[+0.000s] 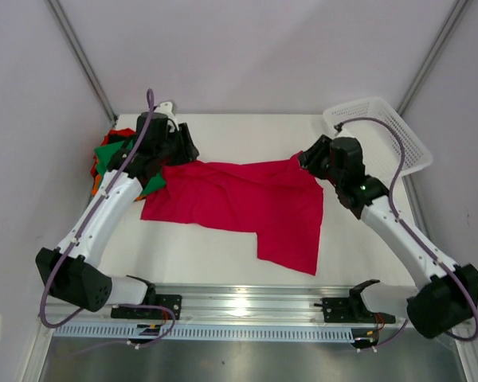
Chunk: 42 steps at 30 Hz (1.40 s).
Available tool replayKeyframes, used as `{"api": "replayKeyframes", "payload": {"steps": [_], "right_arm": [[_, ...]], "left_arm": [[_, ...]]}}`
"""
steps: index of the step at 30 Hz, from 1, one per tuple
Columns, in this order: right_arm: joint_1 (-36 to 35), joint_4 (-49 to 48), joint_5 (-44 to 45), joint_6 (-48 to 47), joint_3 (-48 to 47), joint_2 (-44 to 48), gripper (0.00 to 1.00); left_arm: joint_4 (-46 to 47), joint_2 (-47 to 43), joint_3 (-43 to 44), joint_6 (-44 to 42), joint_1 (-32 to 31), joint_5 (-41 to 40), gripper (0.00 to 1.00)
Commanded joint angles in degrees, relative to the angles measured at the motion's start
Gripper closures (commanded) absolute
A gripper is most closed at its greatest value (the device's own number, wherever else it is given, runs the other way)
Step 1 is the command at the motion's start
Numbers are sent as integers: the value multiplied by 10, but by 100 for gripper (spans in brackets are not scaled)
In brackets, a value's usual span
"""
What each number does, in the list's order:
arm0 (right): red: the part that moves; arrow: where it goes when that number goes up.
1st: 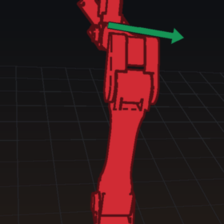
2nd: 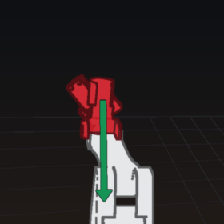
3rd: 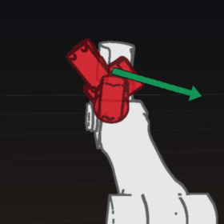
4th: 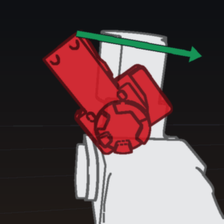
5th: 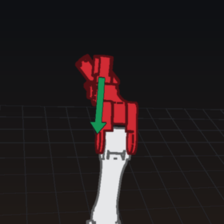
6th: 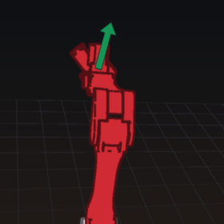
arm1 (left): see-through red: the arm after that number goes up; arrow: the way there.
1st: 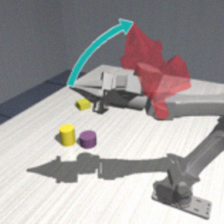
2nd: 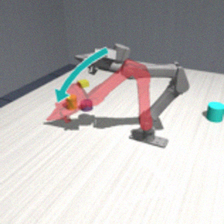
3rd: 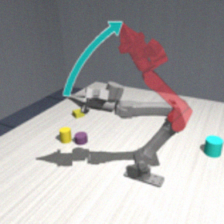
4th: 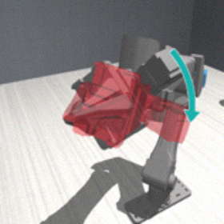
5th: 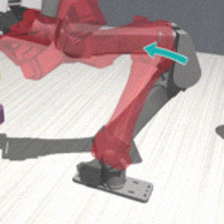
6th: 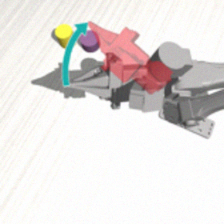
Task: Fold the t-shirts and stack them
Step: Flatten out the tshirt
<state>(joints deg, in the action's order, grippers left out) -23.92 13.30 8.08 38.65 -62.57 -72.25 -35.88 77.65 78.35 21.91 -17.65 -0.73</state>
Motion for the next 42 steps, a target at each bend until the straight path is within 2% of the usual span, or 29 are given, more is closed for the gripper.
{"api": "replayKeyframes", "payload": {"steps": [1,3,6,15,22,31,42], "right_arm": [[-17,102,-16,32,64,50,56],[-21,82,-52,33,132,75,56],[-21,49,-101,53,222,107,56],[-24,-30,-134,103,340,92,57],[-31,-89,-159,128,337,27,57],[-40,59,-111,145,286,-27,57],[-40,115,-93,158,295,-40,58]], "left_arm": [[11,-28,-24,3,1,41,45],[12,-38,-33,14,1,54,39],[21,-60,-48,25,1,80,38],[27,-91,-48,47,1,115,37],[20,-102,-48,51,1,104,37],[1,-117,-28,42,2,86,36],[-10,-128,1,42,2,86,36]]}}
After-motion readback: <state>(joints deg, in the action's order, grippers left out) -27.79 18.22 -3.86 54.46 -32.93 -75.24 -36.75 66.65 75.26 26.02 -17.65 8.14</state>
